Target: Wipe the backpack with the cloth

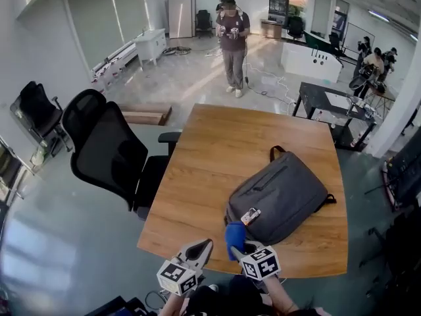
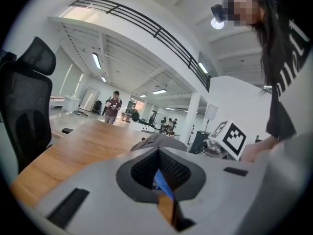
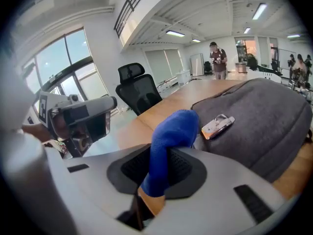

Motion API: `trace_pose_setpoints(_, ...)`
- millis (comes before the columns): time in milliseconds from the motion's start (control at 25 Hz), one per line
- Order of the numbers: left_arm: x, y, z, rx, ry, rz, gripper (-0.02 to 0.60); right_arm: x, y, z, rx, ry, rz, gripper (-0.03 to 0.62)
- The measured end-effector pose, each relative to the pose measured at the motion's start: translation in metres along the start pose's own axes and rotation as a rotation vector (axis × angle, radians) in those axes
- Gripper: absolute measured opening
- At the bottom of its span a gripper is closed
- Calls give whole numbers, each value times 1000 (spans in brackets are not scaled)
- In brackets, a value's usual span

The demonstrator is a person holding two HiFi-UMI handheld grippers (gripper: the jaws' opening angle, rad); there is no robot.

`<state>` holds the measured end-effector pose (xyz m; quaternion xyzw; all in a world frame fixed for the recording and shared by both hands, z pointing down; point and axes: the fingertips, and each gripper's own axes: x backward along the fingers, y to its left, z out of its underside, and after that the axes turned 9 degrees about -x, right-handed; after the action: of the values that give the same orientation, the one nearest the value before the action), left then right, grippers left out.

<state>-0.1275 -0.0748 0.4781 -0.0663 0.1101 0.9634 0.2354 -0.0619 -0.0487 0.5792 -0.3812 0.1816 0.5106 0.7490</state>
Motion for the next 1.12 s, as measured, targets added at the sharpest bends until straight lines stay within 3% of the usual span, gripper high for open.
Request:
trace_pose_setpoints(320, 2, 9, 5, 40, -5, -198, -3, -48, -32, -44, 106, 77, -87, 78)
trace_pose_setpoints(520, 10, 18, 10, 56, -19, -291, -3, -76, -41, -60, 67, 102, -115, 78)
trace_pose_setpoints(680, 10, 19, 22, 57, -36, -305, -3, -78, -46, -51, 29, 120, -125, 78)
trace_pose_setpoints(840, 10, 16, 11, 76, -13, -308, -3, -71, -50, -39, 49, 126, -95, 78)
trace_pose_setpoints(1120, 20, 14, 9, 64, -8, -235, -3, -44, -53, -17, 26, 107, -8, 78)
